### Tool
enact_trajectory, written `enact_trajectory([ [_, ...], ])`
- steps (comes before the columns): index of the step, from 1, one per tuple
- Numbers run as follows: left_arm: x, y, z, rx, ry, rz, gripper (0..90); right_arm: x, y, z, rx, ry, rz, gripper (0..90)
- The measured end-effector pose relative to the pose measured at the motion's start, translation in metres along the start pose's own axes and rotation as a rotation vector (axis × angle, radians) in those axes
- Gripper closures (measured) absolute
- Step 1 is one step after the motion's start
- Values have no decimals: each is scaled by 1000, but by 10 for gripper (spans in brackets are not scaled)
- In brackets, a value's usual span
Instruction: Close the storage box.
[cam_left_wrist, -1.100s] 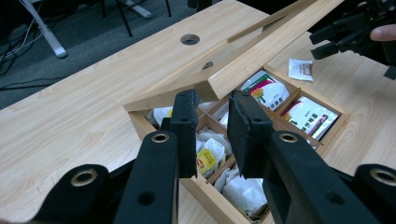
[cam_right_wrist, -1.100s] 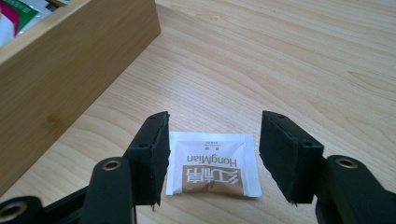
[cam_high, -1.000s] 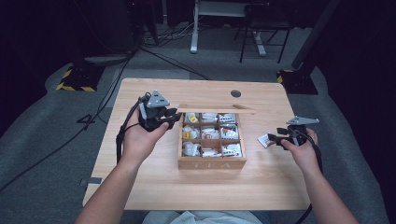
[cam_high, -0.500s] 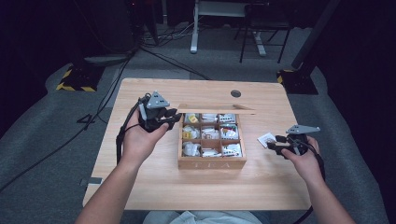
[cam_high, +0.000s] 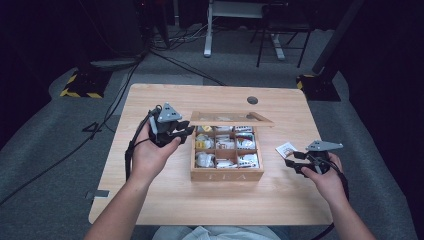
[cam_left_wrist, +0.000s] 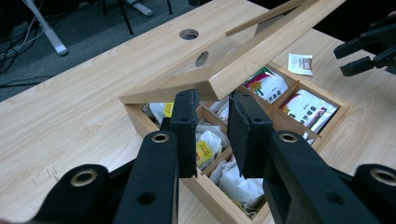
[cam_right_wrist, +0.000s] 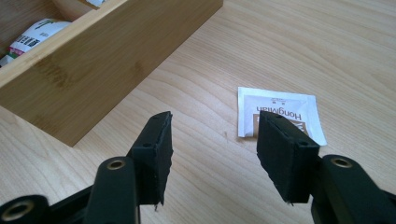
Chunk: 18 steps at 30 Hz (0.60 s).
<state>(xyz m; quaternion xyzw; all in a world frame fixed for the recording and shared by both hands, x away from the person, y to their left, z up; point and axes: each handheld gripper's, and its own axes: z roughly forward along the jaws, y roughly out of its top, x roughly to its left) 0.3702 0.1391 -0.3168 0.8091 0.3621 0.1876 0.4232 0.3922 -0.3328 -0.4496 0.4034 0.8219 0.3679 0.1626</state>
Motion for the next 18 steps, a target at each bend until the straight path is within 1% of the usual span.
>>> enact_trajectory([
  [8,-6,-9,0,11,11,11,728,-1,-9,2,10,8,19,463],
  [11,-7,-10,1,10,12,6,729,-1,-11,3,21,9,21,463],
  [12,-8,-11,1,5,12,5,728,-1,-16,4,34,11,24,465],
  [13,-8,-11,1,5,12,5,729,-1,-16,4,34,11,24,465],
  [14,-8,-12,1,7,12,7,729,0,-20,6,43,17,32,465],
  [17,-8,-12,1,8,13,11,728,1,-25,9,46,22,37,458],
  [18,-9,-13,1,8,10,6,728,3,-30,11,53,27,42,451],
])
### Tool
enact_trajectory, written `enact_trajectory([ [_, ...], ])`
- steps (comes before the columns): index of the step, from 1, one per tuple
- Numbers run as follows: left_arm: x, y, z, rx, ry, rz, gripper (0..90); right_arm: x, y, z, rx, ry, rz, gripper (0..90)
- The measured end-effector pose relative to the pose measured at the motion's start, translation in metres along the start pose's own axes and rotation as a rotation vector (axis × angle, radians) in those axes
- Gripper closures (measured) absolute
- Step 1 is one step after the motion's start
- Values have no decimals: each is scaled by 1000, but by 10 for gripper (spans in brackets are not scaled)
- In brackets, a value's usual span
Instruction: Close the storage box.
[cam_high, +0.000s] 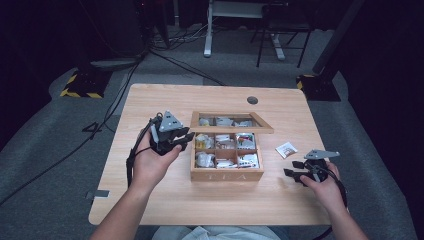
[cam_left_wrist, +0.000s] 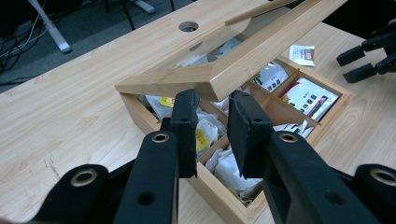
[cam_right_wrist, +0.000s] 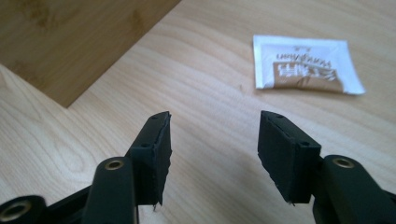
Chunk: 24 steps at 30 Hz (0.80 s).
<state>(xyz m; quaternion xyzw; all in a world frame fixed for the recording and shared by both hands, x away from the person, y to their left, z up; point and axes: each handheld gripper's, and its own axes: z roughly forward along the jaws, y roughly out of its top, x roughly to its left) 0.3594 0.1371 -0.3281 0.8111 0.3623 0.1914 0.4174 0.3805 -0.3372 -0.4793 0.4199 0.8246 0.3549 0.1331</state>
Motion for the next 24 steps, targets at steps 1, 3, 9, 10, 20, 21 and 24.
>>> enact_trajectory([
  [1,0,0,0,0,0,-1,728,0,-2,1,1,1,-2,448],
  [3,0,-1,0,-1,0,-1,729,1,-6,3,2,0,-6,435],
  [9,-1,-3,0,4,-4,3,728,6,-11,11,-5,-11,-29,406],
  [10,-1,-3,0,6,-5,-1,728,6,-11,11,-6,-12,-30,406],
  [20,-2,-5,1,26,-11,2,729,8,-13,12,-21,-25,-44,404],
  [21,-2,-5,1,31,-10,4,729,8,-13,12,-22,-25,-44,405],
  [24,-3,-7,1,37,-14,4,729,8,-14,12,-28,-25,-44,405],
])
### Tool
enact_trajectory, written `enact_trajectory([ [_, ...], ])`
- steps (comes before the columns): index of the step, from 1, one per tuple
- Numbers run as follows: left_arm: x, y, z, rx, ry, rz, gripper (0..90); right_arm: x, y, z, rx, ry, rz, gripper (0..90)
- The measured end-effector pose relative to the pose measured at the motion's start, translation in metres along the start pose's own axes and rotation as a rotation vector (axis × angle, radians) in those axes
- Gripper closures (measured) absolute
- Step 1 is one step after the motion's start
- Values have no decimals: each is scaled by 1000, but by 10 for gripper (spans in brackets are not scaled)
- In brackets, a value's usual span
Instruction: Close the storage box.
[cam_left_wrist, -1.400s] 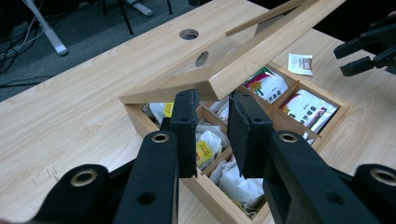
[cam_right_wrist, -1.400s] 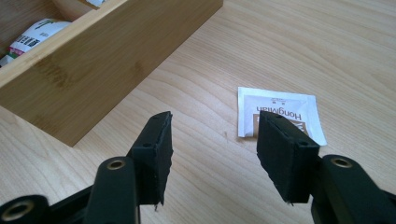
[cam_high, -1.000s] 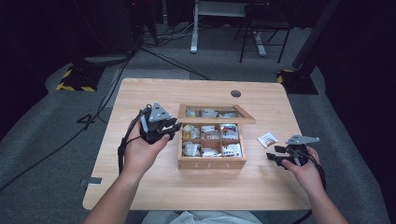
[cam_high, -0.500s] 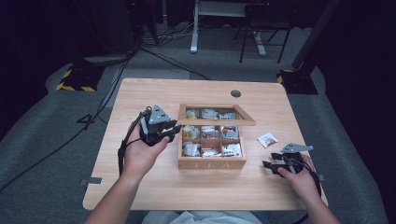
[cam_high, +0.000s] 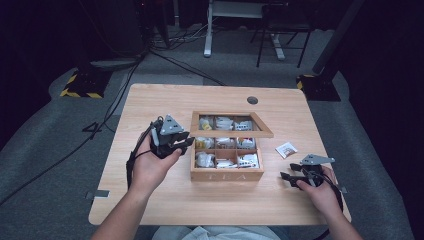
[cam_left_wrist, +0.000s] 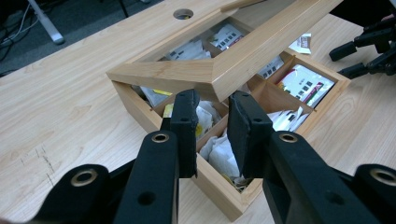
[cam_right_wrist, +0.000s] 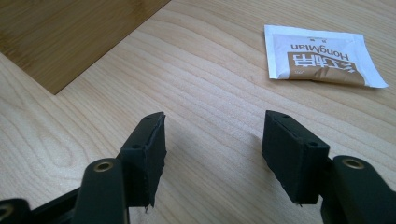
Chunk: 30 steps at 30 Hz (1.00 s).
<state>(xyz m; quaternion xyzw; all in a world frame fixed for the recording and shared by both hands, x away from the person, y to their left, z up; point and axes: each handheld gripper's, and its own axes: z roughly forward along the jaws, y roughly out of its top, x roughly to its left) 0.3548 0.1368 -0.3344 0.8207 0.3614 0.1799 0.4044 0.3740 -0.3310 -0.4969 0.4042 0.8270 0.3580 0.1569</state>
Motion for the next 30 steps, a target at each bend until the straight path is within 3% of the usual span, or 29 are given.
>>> enact_trajectory([
  [30,-8,-28,10,64,-44,-14,729,0,-2,-1,-11,-1,12,407],
])
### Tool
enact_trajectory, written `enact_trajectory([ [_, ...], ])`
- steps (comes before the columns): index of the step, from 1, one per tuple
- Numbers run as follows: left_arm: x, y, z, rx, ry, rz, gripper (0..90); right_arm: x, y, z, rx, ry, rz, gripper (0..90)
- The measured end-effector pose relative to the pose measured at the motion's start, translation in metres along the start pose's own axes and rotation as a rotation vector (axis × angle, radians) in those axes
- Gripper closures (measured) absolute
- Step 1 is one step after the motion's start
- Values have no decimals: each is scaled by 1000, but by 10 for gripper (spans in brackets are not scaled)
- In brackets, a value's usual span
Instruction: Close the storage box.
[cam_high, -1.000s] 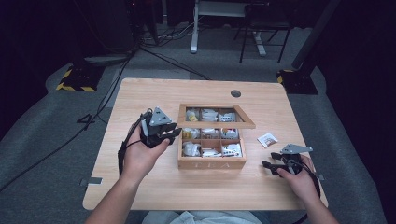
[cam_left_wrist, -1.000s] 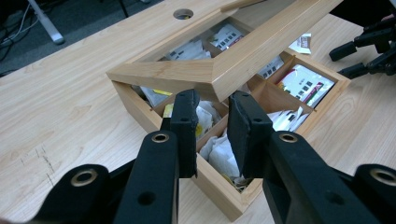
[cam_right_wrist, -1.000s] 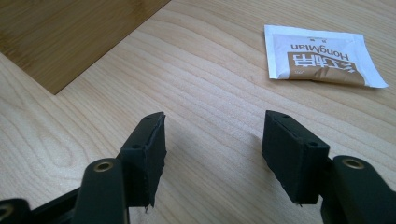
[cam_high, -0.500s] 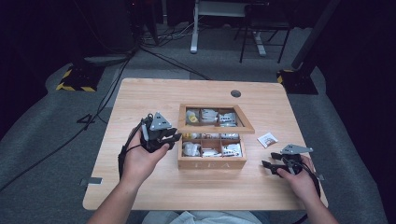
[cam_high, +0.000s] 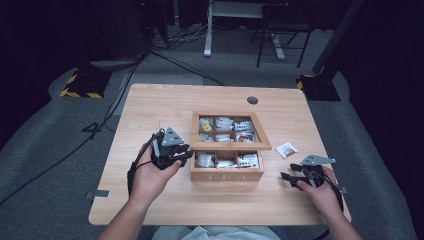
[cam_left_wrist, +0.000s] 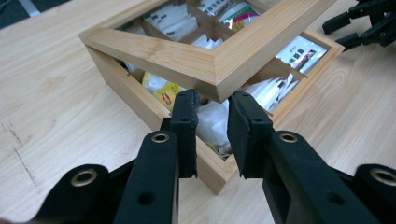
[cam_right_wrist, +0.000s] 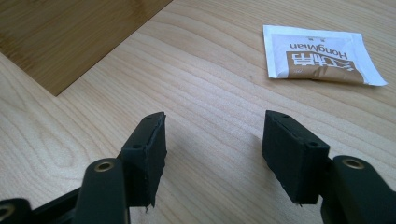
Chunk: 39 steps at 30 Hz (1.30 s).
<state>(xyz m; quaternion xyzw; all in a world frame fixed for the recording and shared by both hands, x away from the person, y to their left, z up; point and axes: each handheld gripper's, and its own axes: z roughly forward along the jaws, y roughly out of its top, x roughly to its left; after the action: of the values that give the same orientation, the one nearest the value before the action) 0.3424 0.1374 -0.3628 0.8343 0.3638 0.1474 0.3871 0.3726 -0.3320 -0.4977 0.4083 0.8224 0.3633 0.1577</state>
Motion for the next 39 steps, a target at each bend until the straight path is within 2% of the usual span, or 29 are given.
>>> enact_trajectory([
  [12,-2,-12,8,37,-16,-2,729,0,-1,-1,-1,3,3,408],
  [23,-3,-25,20,59,-48,-31,758,0,-1,-1,-2,2,7,408],
  [33,-5,-33,24,89,-54,-38,752,-1,-2,-2,-7,4,12,408],
  [34,-5,-34,24,91,-50,-30,752,-1,-2,-2,-7,3,11,408],
  [37,-6,-36,26,98,-58,-41,751,-1,-2,-2,-7,2,12,406],
  [39,-5,-36,26,100,-57,-33,750,-1,-2,-2,-7,2,11,406],
])
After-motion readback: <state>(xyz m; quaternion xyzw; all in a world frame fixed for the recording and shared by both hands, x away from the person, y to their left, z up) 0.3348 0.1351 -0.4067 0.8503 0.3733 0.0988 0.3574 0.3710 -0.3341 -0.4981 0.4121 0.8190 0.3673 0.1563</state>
